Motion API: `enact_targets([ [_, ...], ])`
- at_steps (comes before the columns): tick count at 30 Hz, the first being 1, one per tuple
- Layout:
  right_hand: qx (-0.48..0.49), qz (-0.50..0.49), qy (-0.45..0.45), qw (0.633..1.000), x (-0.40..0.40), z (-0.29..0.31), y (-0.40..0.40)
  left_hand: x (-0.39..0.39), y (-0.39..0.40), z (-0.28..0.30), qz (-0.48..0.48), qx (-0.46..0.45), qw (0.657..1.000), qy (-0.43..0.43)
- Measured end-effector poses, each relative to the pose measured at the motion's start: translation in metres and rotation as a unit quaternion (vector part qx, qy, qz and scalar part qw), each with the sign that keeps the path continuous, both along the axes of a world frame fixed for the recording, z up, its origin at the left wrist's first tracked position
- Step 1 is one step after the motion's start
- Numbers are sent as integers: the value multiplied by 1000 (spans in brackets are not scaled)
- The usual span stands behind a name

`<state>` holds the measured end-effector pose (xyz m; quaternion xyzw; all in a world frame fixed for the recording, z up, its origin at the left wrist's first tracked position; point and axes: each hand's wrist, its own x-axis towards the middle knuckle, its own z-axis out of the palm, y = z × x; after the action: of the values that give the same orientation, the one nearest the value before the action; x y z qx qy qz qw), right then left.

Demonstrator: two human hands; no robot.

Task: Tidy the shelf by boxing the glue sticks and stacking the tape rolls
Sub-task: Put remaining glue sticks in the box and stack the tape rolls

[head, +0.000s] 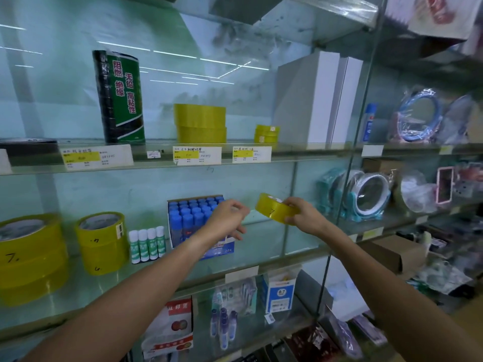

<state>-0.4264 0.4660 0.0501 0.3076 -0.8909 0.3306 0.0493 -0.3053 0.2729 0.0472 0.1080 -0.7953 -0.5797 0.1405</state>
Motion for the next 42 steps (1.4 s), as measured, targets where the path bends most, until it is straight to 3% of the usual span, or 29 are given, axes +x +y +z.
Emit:
enact_targets([
  [2,3,21,10,1000,5,8,-2,-6,6,20,11,51,998,-18],
  [5,15,55,40,998,10,15,-12,-10,1,37,20,47,997,-50],
  [12,-8,157,89,984,41,27,-60,12,-48,45,62,87,994,-27],
  [18,-129,224,25,966,68,29,-96,52,-92,51,124,106,987,1],
  [24,-147,309,-1,940,109,35,-157,110,-143,53,206,105,973,5],
  [28,-138,323,24,936,138,36,-207,145,-175,52,277,103,955,-5],
  [32,-144,311,44,939,172,33,-254,181,-201,49,340,44,939,21],
  [42,-137,302,23,943,240,26,-344,245,-265,32,415,20,907,68],
])
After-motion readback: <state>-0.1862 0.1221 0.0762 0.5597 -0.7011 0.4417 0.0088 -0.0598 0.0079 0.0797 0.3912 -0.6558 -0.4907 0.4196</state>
